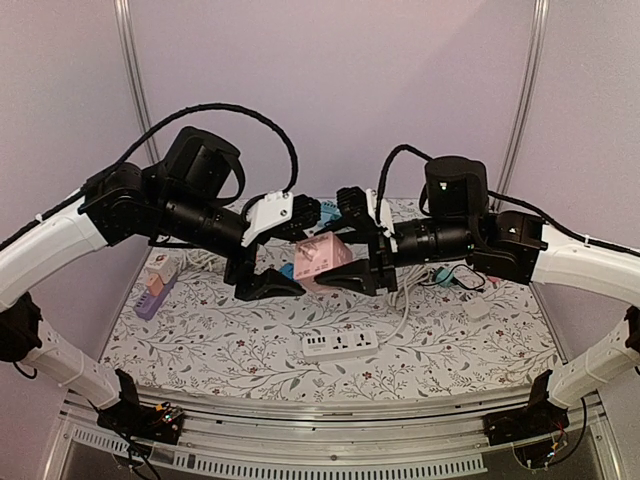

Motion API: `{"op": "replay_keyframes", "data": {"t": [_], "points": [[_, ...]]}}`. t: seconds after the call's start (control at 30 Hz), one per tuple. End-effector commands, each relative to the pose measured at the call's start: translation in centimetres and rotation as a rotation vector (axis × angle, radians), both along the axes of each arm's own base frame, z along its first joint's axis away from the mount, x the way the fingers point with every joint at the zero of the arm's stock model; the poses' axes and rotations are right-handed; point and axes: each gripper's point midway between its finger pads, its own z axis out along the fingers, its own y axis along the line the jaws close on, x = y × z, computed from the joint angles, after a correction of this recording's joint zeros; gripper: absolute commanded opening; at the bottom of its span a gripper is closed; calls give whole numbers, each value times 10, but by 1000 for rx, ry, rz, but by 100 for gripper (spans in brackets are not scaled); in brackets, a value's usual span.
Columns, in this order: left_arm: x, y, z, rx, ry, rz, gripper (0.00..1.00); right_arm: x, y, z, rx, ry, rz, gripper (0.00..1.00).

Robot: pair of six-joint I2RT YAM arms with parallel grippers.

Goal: Insert the plug
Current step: Pick up the plug from the center of the board.

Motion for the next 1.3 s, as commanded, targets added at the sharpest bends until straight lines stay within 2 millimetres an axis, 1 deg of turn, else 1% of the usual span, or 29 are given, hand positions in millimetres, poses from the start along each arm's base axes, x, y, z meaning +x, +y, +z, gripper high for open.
{"op": "replay_keyframes", "data": {"t": [0.0, 0.1, 0.27, 0.33, 0.43, 0.5, 0.53, 0.67, 0.73, 0.77, 0.8, 0.87, 0.93, 0.97, 1.0, 1.07, 1.1, 1.2, 1.23, 1.27], "points": [[1, -13, -1, -34, 2, -2, 85, -13, -4, 15, 43, -23, 48, 0], [-3, -15, 2, -50, 12, -27, 76, -15, -4, 15, 45, -27, 60, 0], [-11, -17, -2, -39, 5, -69, 53, -16, -3, 18, 50, -33, 67, 0], [-14, -17, -2, -38, 5, -84, 46, -17, -3, 21, 56, -36, 71, 0], [-18, -20, 0, -48, 8, -100, 32, -17, -3, 23, 58, -32, 73, 0], [-19, -21, 1, -53, 6, -105, 12, -17, -3, 23, 60, -28, 72, 0], [-19, -21, 3, -57, 7, -102, 1, -18, -3, 23, 60, -23, 72, 0], [-16, -23, 16, -110, 33, -55, 0, -13, -4, 23, 58, -9, 36, 0], [-20, -23, 23, -130, 37, -70, 0, -5, -4, 23, 55, 5, -8, 12], [-21, -23, 26, -135, 32, -79, 0, -4, -4, 21, 51, 13, -21, 23], [-22, -22, 27, -137, 20, -86, 0, -2, -4, 21, 51, 18, -32, 36], [-21, -19, 26, -126, -31, -100, 0, -1, -5, 19, 47, 24, -43, 56], [-19, -14, 23, -108, -102, -118, 0, 3, -6, 16, 39, 22, -64, 80], [-18, -12, 21, -100, -133, -124, 0, 4, -8, 16, 40, 20, -73, 94], [-17, -9, 20, -95, -166, -132, 0, 4, -9, 14, 35, 20, -82, 98], [-16, -3, 15, -79, -250, -154, 0, 3, -14, 13, 30, 14, -88, 99], [-16, 0, 6, -57, -304, -173, 0, 1, -16, 10, 23, 12, -83, 99], [-13, 7, 1, -51, -535, -221, 0, -4, -25, 5, 9, -6, -77, 99], [-14, 11, 4, -69, -621, -238, 0, -5, -28, 3, 3, -11, -81, 99], [-15, 13, 2, -71, -709, -270, 0, -6, -31, -3, -11, -21, -82, 99]]}}
